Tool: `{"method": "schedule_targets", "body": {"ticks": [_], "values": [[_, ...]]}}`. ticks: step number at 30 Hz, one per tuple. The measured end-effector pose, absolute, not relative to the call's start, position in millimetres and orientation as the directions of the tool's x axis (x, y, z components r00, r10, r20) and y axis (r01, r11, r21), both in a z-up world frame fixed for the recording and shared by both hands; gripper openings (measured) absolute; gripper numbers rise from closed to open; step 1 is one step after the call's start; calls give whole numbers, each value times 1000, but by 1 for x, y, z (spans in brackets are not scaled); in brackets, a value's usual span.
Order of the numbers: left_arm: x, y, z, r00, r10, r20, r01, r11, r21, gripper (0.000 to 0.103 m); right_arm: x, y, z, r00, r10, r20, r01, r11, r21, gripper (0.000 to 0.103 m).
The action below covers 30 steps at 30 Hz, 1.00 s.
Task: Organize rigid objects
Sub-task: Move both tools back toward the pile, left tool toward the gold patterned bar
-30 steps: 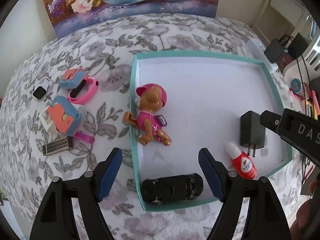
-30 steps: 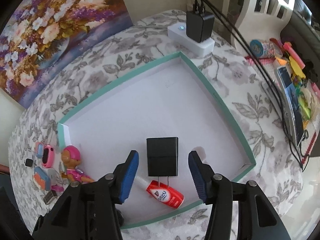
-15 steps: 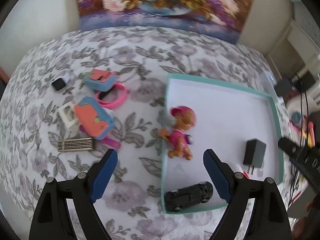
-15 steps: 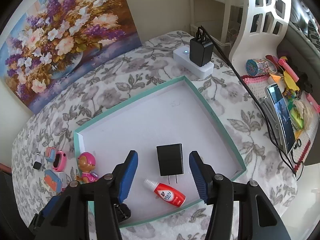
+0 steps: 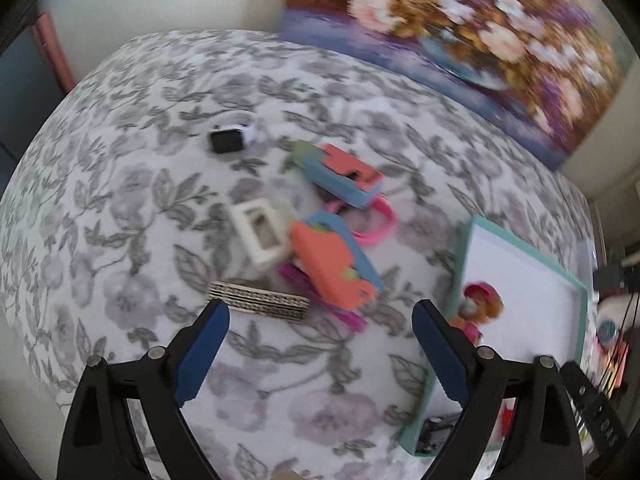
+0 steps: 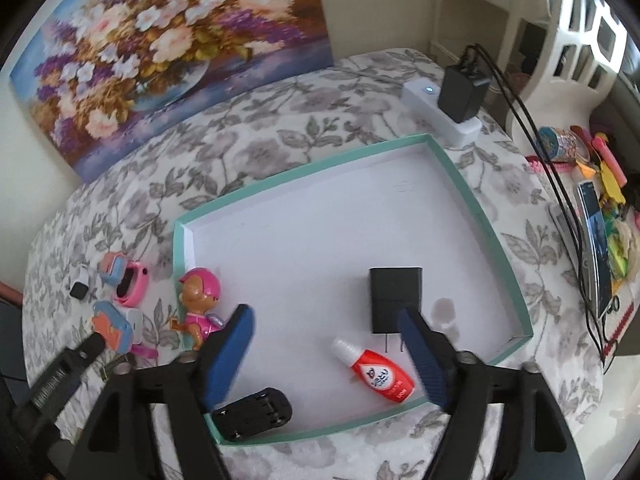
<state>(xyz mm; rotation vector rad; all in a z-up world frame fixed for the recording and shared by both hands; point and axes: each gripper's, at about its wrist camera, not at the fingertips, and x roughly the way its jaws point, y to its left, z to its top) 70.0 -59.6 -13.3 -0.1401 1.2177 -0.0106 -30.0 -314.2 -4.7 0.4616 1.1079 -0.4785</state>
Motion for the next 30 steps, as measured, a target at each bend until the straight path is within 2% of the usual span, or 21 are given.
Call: {"method": "schedule_targets", "body": {"ticks": [2,16,23,30], "values": [[73,-49,-12,356,-65,-932,-92,990,-104,93,-27,-306,-4,373,-138,-917,565,818,107,103],[86,22,-4,394,49,-918,-253,966,-57,93,4,-237,-6,397,-120,-910,438,896,73,103],[90,40,-10,381,45,-923,-279,958,-68,93,22,-215,-9,424,-95,-901,398,913,92,103],[96,47,-20,362,33,-932,-281,957,-75,93,40,-195,-18,443,-3,-897,356,918,173,103]]}}
